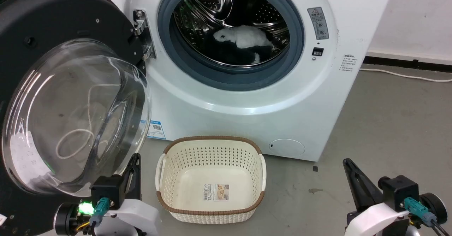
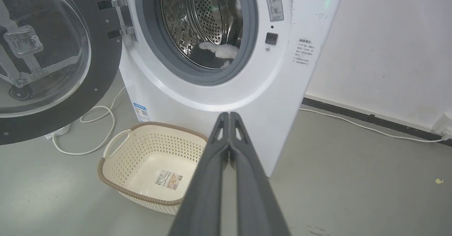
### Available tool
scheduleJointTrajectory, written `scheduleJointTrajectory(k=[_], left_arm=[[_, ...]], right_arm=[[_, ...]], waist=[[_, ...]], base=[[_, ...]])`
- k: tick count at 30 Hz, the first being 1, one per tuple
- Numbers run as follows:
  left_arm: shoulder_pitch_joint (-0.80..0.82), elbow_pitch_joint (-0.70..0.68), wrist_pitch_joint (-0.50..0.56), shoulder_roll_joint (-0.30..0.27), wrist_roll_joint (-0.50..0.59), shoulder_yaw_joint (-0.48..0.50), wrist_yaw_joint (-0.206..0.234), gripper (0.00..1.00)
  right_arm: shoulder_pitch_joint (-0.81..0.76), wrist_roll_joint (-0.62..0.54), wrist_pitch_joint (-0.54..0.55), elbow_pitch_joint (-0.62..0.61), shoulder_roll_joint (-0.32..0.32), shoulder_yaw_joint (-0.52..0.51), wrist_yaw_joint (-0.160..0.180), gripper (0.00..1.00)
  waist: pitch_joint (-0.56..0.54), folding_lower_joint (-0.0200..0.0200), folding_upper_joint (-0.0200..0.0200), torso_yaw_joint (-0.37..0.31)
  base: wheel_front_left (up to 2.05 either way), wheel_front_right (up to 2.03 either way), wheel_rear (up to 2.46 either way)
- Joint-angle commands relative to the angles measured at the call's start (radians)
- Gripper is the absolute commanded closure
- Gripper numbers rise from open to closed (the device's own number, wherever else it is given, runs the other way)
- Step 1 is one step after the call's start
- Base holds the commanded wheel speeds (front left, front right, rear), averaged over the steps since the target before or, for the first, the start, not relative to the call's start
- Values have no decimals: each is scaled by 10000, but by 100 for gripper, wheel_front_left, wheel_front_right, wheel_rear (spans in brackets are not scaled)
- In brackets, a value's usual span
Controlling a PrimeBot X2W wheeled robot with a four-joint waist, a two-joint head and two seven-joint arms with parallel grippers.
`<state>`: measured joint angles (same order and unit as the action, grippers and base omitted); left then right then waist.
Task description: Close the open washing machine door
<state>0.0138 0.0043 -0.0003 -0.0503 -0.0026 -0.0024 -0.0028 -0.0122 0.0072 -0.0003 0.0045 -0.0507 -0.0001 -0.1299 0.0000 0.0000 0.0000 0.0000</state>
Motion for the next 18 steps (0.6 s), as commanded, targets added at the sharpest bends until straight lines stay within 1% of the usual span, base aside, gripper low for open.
scheduleJointTrajectory(k=[1,11,12,18], left_arm=[[-138,-43,3,1,26,24,28,100],[-138,-43,3,1,26,24,28,100],[3,6,-1,0,-3,-10,-2,0],[-21,29,-61,0,-87,-59,3,0]], right_arm=[[122,-72,3,-45,5,1,-8,100],[122,-72,3,-45,5,1,-8,100],[-3,-4,-1,6,0,4,0,0],[-36,94,-61,32,0,23,0,0]], waist=[[0,0,0,0],[0,0,0,0],[0,0,0,0],[1,0,0,4]], base=[[0,0,0],[0,0,0],[0,0,0],[0,0,0]])
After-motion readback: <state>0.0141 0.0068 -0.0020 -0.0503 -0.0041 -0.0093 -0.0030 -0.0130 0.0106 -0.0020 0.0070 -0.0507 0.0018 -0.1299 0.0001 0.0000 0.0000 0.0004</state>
